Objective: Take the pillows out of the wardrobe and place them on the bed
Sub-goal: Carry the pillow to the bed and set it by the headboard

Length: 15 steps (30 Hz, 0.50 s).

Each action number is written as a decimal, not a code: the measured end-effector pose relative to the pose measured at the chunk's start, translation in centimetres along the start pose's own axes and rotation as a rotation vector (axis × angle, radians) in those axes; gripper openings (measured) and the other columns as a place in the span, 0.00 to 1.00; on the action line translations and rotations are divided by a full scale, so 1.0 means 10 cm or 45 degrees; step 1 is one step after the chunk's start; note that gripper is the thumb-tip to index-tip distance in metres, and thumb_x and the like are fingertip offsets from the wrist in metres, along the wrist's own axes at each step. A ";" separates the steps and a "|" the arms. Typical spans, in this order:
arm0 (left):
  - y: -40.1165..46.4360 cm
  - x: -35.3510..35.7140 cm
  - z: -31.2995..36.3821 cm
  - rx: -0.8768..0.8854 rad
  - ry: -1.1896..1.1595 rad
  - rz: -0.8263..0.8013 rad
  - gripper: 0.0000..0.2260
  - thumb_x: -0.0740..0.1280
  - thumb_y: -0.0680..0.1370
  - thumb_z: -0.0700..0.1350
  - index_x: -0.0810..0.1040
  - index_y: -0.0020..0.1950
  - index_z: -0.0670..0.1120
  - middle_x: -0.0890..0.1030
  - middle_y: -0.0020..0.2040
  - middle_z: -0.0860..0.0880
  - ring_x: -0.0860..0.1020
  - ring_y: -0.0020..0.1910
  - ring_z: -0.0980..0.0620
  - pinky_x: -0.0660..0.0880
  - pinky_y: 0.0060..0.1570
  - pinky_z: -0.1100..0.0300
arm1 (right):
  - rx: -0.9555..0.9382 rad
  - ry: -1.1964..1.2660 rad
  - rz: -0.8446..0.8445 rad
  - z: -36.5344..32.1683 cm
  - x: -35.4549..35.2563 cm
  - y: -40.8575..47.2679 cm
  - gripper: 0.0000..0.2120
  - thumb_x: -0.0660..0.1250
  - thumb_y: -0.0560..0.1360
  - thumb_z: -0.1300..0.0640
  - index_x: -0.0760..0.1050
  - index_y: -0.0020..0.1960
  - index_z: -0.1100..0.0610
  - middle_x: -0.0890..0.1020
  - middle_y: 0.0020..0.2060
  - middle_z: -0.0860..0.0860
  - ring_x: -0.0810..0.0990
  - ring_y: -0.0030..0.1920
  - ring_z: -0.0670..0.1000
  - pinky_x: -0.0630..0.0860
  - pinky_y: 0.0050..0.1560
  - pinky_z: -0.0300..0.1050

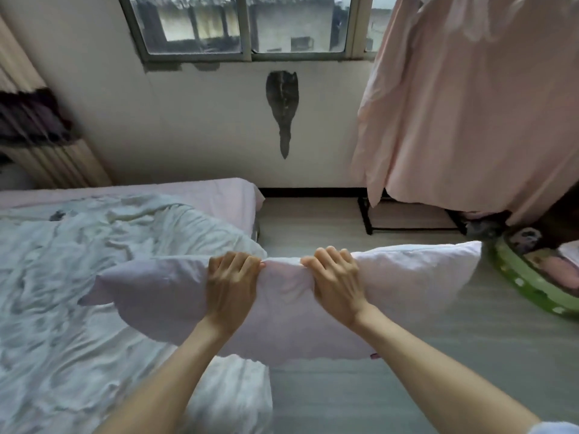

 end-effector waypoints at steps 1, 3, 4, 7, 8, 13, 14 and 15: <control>0.05 0.06 0.07 -0.012 -0.007 0.004 0.11 0.59 0.77 0.42 0.75 0.36 0.45 0.78 0.33 0.48 0.69 0.38 0.49 0.63 0.39 0.54 | -0.018 -0.017 0.008 0.11 -0.01 0.01 0.11 0.58 0.65 0.66 0.69 0.44 0.53 0.75 0.31 0.51 0.66 0.36 0.52 0.61 0.36 0.45; 0.14 0.21 0.21 -0.023 -0.038 0.029 0.09 0.59 0.77 0.42 0.74 0.38 0.47 0.78 0.33 0.48 0.68 0.39 0.49 0.62 0.39 0.55 | -0.034 -0.051 0.016 0.32 -0.04 0.03 0.11 0.59 0.65 0.66 0.70 0.44 0.53 0.75 0.31 0.51 0.66 0.36 0.52 0.60 0.37 0.45; 0.18 0.29 0.27 -0.031 -0.056 0.031 0.09 0.58 0.78 0.43 0.72 0.38 0.47 0.78 0.33 0.48 0.68 0.38 0.49 0.62 0.39 0.55 | -0.040 -0.066 0.014 0.42 -0.05 0.02 0.11 0.60 0.65 0.66 0.71 0.44 0.53 0.75 0.31 0.51 0.67 0.36 0.52 0.60 0.37 0.45; 0.30 0.54 0.40 -0.071 -0.096 0.028 0.13 0.53 0.81 0.46 0.70 0.39 0.48 0.76 0.33 0.48 0.68 0.38 0.50 0.63 0.40 0.55 | -0.033 -0.109 -0.018 0.71 -0.05 0.06 0.11 0.64 0.64 0.67 0.73 0.43 0.53 0.75 0.31 0.50 0.70 0.35 0.53 0.61 0.37 0.44; 0.35 0.61 0.41 -0.080 -0.106 0.020 0.14 0.52 0.81 0.47 0.71 0.39 0.47 0.76 0.33 0.48 0.68 0.38 0.50 0.63 0.40 0.55 | -0.035 -0.116 -0.043 0.78 -0.03 0.09 0.11 0.63 0.64 0.66 0.73 0.42 0.54 0.75 0.31 0.50 0.70 0.34 0.53 0.61 0.37 0.44; 0.51 0.95 0.22 -0.110 -0.085 0.006 0.18 0.52 0.81 0.46 0.74 0.36 0.45 0.75 0.31 0.48 0.67 0.36 0.50 0.63 0.38 0.55 | -0.071 -0.086 -0.114 1.00 0.30 0.34 0.10 0.58 0.65 0.65 0.74 0.41 0.54 0.75 0.31 0.50 0.72 0.33 0.54 0.60 0.36 0.44; 0.56 1.03 0.15 -0.119 -0.055 0.009 0.17 0.53 0.81 0.46 0.74 0.35 0.45 0.75 0.31 0.48 0.67 0.36 0.49 0.63 0.38 0.55 | -0.080 -0.069 -0.124 1.05 0.40 0.43 0.10 0.58 0.65 0.65 0.73 0.41 0.54 0.75 0.31 0.50 0.72 0.33 0.54 0.60 0.36 0.45; 0.62 1.10 0.07 -0.127 -0.026 0.004 0.16 0.54 0.80 0.45 0.74 0.35 0.45 0.75 0.31 0.48 0.67 0.36 0.49 0.62 0.37 0.55 | -0.086 -0.055 -0.135 1.09 0.50 0.51 0.10 0.58 0.65 0.65 0.73 0.42 0.54 0.75 0.31 0.50 0.72 0.33 0.54 0.60 0.36 0.45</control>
Point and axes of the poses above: each hand's wrist, its own y-axis towards the middle knuckle, its own x-axis out of the palm, z = x × y, the point moved 7 cm from there along y, towards the middle knuckle
